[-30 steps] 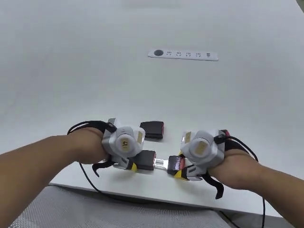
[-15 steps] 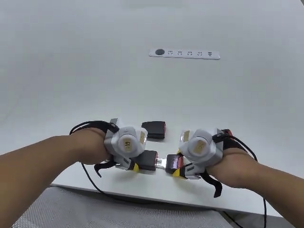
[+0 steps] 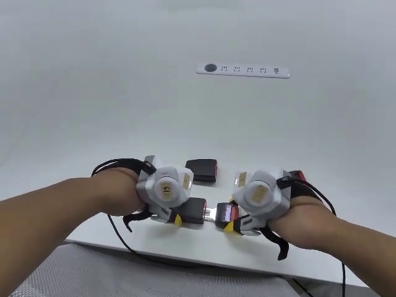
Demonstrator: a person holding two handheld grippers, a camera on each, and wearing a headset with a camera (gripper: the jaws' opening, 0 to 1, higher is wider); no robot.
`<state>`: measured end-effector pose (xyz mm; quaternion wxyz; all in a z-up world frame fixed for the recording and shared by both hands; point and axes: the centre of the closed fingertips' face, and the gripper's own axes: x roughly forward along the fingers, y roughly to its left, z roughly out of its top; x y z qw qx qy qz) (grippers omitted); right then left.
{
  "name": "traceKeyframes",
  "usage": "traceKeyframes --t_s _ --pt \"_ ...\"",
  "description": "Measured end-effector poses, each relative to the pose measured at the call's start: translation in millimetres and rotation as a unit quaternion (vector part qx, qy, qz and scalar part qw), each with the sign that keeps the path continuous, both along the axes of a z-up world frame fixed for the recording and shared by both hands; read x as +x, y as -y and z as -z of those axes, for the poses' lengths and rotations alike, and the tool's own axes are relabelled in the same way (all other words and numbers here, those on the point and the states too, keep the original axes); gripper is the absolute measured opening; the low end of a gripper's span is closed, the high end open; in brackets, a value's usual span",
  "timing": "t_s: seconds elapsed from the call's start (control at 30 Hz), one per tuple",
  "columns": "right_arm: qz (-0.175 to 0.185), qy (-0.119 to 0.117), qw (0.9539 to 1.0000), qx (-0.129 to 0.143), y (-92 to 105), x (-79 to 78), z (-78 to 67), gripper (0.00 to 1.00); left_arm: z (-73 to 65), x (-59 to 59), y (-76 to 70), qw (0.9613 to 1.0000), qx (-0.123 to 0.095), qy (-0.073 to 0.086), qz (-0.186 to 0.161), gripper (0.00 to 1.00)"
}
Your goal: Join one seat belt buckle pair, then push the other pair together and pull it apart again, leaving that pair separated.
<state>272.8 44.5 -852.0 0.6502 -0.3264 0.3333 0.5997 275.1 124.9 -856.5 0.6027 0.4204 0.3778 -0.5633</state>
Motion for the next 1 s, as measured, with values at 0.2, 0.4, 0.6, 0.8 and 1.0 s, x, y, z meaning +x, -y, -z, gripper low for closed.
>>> traceKeyframes --t_s 0.2,0.4,0.6,0.8,1.0 --pt "0.001 -0.002 1.0 0.0 -1.5 -0.1 0.0 0.31 0.0 -0.3 0.0 1.0 0.001 0.0 -0.002 0.32" --pt "-0.001 0.0 1.0 -0.002 -4.3 1.3 0.1 0.31 0.6 0.0 -0.4 0.9999 0.011 -0.002 -0.001 0.32" --pt "-0.004 -0.002 1.0 0.001 -11.5 1.4 0.6 0.31 -0.6 -0.3 -0.5 1.0 0.003 -0.002 -0.004 0.31" --pt "0.006 -0.012 0.9999 0.01 -16.1 2.4 1.1 0.31 0.0 0.4 -1.2 1.0 0.004 -0.001 -0.003 0.31" --pt "0.025 -0.034 0.9986 0.032 -20.4 2.4 -0.2 0.31 -0.9 2.2 -5.0 0.9999 0.012 0.001 -0.01 0.31"
